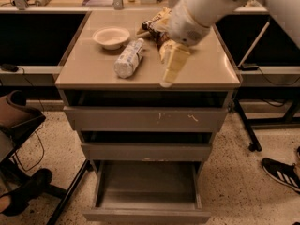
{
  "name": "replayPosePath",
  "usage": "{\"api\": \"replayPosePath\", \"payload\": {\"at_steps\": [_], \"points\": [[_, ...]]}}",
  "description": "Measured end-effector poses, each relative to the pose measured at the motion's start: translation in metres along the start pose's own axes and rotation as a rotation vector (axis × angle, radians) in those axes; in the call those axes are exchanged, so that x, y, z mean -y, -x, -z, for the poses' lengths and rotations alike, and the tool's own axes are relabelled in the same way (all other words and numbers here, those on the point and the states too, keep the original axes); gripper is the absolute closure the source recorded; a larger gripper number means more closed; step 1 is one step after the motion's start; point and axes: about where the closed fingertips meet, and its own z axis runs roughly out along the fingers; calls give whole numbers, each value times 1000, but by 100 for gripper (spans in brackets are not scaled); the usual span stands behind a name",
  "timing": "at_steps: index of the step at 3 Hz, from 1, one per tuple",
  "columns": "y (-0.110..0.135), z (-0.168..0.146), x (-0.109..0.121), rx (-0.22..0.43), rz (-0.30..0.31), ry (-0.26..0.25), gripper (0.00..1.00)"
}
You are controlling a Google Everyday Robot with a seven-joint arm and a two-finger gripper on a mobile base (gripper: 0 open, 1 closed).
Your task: Place blue plastic bottle into bottom drawer
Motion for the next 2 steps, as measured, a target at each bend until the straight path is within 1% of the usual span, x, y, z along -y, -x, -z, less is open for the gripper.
{"api": "replayPosePath", "payload": {"at_steps": [1,2], "points": [[23,-11,4,14,39,12,0],[-2,-21,13,-16,14,-34,0]]}}
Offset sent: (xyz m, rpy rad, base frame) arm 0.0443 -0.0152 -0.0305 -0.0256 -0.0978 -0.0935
